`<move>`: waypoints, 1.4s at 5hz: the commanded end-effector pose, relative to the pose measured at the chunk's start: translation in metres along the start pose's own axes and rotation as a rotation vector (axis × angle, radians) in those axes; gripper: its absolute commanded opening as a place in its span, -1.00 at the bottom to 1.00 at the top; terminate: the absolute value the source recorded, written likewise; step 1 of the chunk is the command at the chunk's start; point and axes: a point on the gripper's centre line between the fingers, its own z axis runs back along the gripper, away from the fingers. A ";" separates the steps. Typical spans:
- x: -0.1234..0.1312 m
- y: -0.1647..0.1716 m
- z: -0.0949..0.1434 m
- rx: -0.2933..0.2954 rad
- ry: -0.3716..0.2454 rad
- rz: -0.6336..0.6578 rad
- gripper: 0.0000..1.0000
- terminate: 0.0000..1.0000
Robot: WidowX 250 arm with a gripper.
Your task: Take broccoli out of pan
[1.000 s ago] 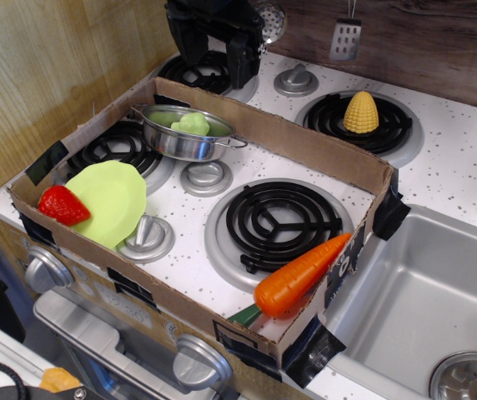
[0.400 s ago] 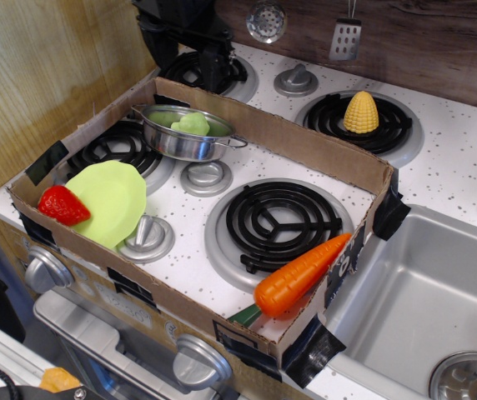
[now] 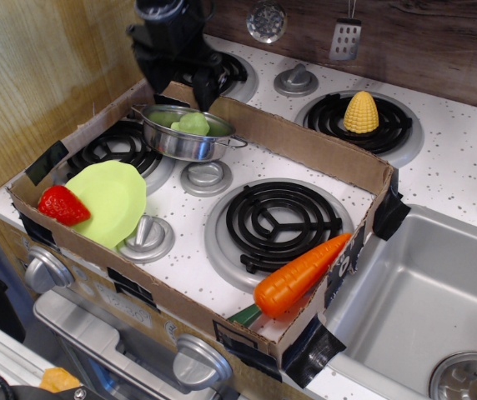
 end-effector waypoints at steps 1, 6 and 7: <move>-0.002 0.003 -0.005 0.012 -0.059 0.015 1.00 -1.00; 0.004 0.003 -0.023 -0.002 -0.088 -0.015 -1.00 -1.00; 0.008 0.005 -0.016 0.002 -0.072 -0.041 -1.00 -1.00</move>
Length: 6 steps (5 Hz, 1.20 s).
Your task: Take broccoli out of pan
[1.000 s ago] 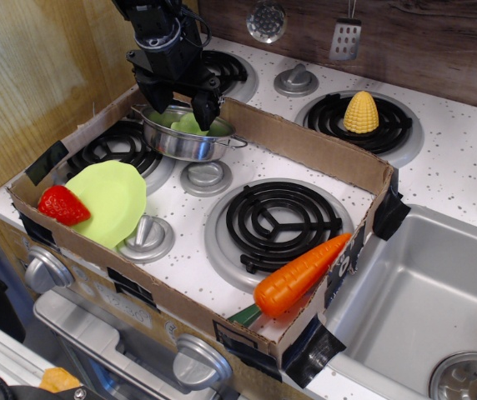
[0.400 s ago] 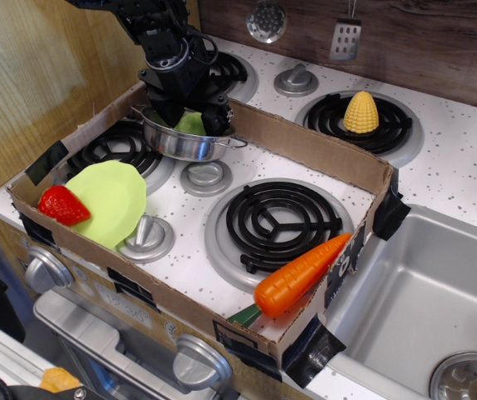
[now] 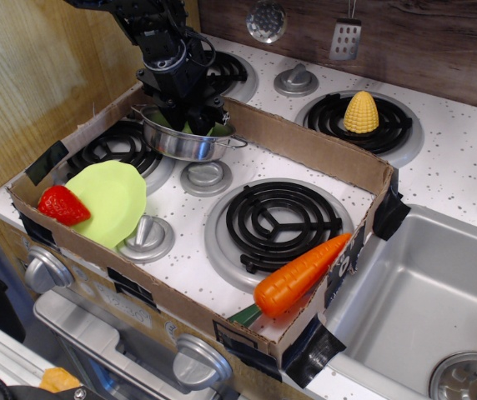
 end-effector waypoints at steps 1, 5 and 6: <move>0.019 0.008 0.030 0.038 -0.025 -0.035 -1.00 -1.00; 0.038 -0.049 0.134 0.110 0.090 0.015 -1.00 -1.00; 0.018 -0.083 0.130 0.079 0.104 0.056 -1.00 -1.00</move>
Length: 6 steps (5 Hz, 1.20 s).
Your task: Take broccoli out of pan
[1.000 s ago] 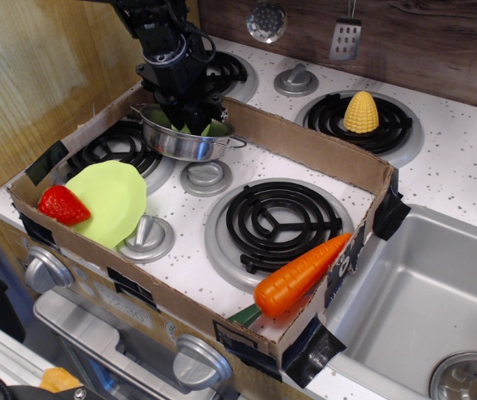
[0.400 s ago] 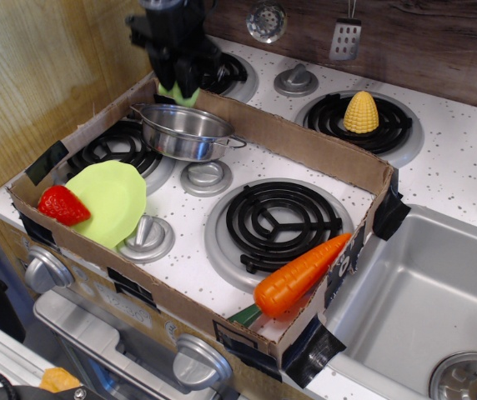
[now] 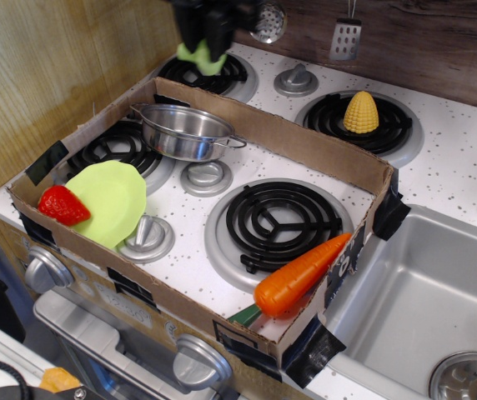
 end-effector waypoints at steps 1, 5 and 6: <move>-0.013 -0.049 0.011 -0.045 -0.022 0.024 -1.00 -1.00; -0.025 -0.103 -0.008 -0.110 -0.020 0.113 -1.00 -1.00; -0.034 -0.107 -0.018 -0.130 -0.033 0.130 -1.00 -1.00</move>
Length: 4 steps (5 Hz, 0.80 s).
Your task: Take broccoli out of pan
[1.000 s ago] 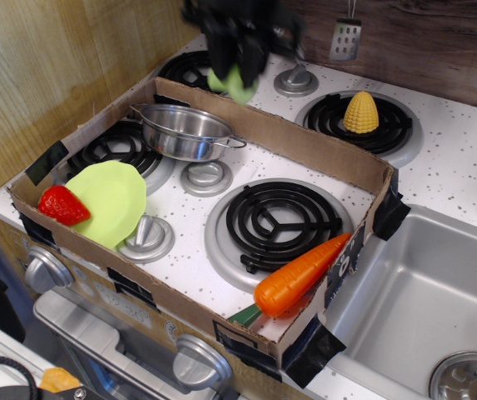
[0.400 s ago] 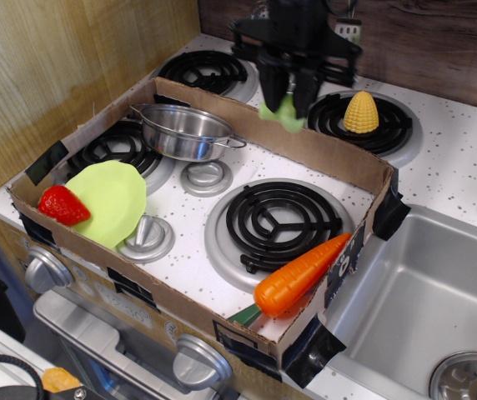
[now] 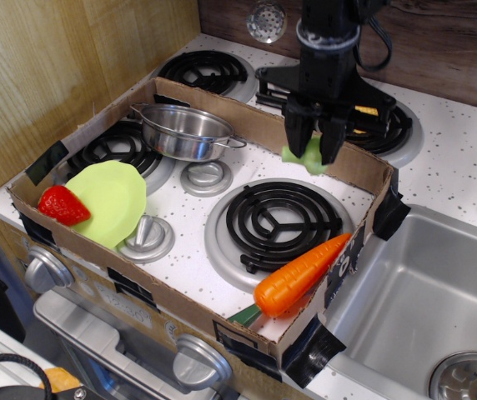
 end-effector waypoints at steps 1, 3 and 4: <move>-0.008 -0.002 -0.006 -0.061 -0.093 0.044 -1.00 -1.00; -0.026 0.012 -0.023 -0.065 -0.157 0.094 -1.00 -1.00; -0.024 0.015 -0.015 -0.050 -0.144 0.071 1.00 -1.00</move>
